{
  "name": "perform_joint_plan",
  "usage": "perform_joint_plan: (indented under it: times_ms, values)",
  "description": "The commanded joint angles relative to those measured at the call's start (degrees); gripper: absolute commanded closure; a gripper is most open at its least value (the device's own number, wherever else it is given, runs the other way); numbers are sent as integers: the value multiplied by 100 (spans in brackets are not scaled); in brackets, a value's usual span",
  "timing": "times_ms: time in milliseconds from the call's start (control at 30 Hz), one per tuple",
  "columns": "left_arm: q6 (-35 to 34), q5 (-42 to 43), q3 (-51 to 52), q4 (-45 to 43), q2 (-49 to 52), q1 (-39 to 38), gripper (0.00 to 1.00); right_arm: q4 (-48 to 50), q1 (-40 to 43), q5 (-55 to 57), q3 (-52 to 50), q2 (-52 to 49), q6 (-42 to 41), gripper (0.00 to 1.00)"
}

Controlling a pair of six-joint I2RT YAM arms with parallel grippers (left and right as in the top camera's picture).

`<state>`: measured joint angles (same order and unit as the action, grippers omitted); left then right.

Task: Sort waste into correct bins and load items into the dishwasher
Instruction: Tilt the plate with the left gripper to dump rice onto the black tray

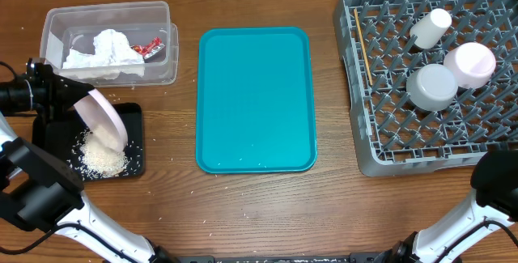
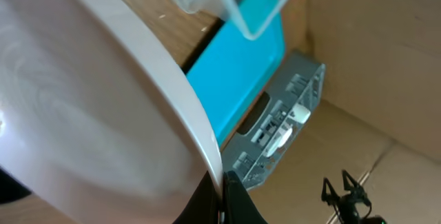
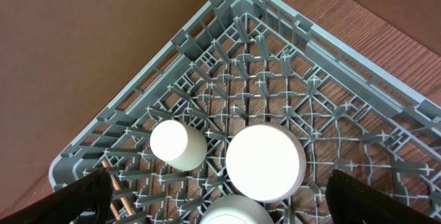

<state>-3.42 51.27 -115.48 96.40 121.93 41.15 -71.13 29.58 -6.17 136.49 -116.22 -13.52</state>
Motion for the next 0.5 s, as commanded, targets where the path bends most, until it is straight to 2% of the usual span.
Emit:
perform_joint_plan:
  times_ms: [0,100,467]
  values:
    - [299,474,-7,-125,-155,81,96,33,7,-28,50,33,-42,0]
    - [560,713,-7,44,-170,133,96,33,7,-28,48,31,-42,0]
    - [476,962,186,46,-229,160,96,33,7,-28,48,33,-44,0]
